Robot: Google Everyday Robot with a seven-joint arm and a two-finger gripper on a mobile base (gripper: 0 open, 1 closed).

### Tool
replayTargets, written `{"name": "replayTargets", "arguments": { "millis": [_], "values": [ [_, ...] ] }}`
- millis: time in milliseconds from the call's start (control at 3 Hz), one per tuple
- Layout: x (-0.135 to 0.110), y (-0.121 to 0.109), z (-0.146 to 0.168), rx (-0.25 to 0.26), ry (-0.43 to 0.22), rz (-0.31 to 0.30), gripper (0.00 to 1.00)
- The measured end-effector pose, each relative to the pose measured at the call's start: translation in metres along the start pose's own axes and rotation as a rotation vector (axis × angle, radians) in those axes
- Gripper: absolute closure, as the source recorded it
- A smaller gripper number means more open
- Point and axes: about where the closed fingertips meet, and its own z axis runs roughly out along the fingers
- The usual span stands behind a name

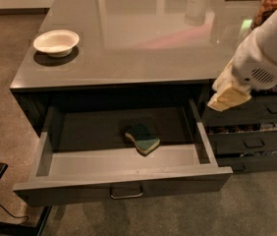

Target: Pick sponge from top drawer and place on counter

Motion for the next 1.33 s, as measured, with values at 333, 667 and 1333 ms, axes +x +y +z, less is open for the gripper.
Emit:
{"name": "replayTargets", "arguments": {
  "millis": [333, 667, 1333],
  "values": [
    [-0.018, -0.002, 0.057, 0.010, -0.047, 0.091, 0.80],
    [-0.033, -0.003, 0.112, 0.040, -0.069, 0.166, 1.00],
    [-0.039, -0.011, 0.114, 0.073, -0.100, 0.199, 1.00]
  ]
}}
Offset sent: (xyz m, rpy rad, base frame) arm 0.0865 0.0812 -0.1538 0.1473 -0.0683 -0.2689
